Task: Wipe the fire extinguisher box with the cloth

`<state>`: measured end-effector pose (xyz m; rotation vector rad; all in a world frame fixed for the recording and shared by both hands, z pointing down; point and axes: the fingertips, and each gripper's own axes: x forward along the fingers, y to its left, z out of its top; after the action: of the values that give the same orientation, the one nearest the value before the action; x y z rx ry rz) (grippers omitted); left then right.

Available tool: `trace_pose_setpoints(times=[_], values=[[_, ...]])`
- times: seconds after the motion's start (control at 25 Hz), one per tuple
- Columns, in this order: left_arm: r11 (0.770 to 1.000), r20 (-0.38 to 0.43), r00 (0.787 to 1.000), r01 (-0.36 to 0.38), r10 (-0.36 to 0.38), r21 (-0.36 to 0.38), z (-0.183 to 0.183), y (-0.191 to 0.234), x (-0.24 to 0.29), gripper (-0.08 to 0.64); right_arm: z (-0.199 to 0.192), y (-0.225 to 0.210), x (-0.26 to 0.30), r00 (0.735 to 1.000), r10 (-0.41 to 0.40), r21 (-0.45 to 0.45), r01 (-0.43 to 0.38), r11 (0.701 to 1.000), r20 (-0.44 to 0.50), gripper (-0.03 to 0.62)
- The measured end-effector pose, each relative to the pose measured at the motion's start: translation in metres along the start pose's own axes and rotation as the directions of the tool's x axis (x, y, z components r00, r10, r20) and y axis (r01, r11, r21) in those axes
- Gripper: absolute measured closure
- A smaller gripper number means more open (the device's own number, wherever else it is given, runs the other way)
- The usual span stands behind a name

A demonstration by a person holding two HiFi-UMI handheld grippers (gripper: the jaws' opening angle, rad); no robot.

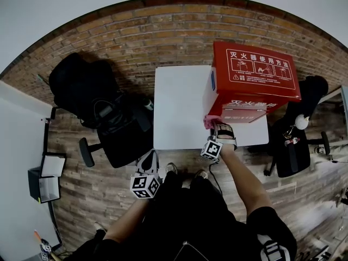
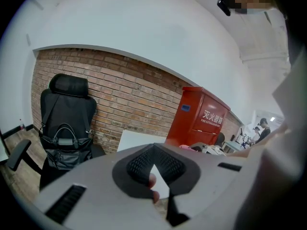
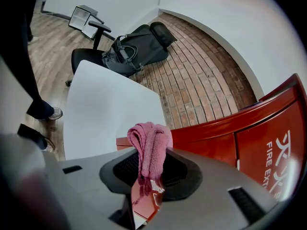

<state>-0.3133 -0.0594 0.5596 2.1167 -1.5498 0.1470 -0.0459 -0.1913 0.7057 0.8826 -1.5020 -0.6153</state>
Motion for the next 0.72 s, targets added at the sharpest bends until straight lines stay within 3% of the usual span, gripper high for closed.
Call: trace_pose_setpoints(times=[0.72], values=[[1.000,-0.028,0.999,-0.030,0.030,-0.005,-0.013,0.001,0.013,0.541,-0.004,0.042,0.031,0.996,0.088,-0.008,-0.088,0.996,-0.007,0.480]])
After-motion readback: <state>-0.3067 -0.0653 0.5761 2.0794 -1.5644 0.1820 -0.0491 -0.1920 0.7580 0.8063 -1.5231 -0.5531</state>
